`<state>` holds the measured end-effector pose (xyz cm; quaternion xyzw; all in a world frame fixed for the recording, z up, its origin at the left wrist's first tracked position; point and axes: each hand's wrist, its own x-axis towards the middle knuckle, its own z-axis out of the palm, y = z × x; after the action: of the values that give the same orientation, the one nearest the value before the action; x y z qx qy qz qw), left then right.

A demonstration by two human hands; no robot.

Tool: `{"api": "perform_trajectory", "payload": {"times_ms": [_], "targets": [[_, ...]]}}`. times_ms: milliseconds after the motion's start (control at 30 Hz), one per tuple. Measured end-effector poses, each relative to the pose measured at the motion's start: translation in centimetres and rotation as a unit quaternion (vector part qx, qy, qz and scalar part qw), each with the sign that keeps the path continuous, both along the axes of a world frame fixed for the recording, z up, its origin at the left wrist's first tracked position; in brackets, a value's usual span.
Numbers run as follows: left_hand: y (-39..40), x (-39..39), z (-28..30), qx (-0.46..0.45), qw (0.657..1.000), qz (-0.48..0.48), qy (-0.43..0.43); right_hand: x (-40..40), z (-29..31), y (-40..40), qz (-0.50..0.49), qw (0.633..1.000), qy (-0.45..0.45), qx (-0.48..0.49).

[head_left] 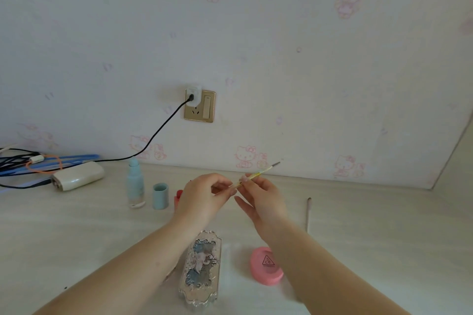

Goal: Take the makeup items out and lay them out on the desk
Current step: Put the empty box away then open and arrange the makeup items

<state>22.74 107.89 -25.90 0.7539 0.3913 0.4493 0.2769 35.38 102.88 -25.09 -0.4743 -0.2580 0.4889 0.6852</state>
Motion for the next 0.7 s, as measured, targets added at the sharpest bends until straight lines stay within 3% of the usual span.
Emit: {"api": "perform_trajectory", "payload": {"times_ms": [267, 700], "targets": [[-2.7, -1.4, 1.8, 0.078, 0.996, 0.010, -0.042, -2.8, 1.5, -2.5, 0.016, 0.992, 0.101, 0.068], [-5.5, -5.2, 3.9, 0.063, 0.997, 0.011, -0.038, -6.2, 3.6, -5.0, -0.005, 0.997, 0.049, 0.067]]}}
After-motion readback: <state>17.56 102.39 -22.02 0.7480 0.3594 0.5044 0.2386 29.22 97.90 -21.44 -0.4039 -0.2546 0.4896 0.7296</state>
